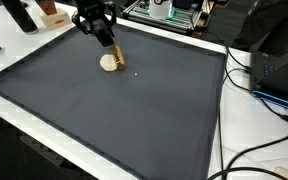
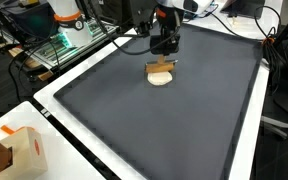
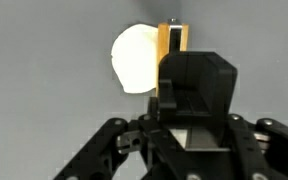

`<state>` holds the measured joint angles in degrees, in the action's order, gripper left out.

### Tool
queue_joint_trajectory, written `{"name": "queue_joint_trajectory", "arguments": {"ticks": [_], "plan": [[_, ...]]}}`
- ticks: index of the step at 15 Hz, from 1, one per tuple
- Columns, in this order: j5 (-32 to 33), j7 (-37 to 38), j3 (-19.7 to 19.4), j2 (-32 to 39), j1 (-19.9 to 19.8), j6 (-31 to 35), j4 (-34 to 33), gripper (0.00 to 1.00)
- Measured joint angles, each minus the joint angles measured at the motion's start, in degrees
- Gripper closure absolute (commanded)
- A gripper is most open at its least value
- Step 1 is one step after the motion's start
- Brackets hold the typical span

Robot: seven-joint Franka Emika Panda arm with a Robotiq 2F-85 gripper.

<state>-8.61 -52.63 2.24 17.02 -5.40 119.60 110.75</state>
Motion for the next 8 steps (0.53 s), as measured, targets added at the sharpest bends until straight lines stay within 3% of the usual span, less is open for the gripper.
{"name": "queue_joint_trajectory", "arguments": {"ticks": [8], "plan": [[-1.7, -1.8, 0.0, 0.0, -0.5, -0.7, 0.3, 0.76]]}}
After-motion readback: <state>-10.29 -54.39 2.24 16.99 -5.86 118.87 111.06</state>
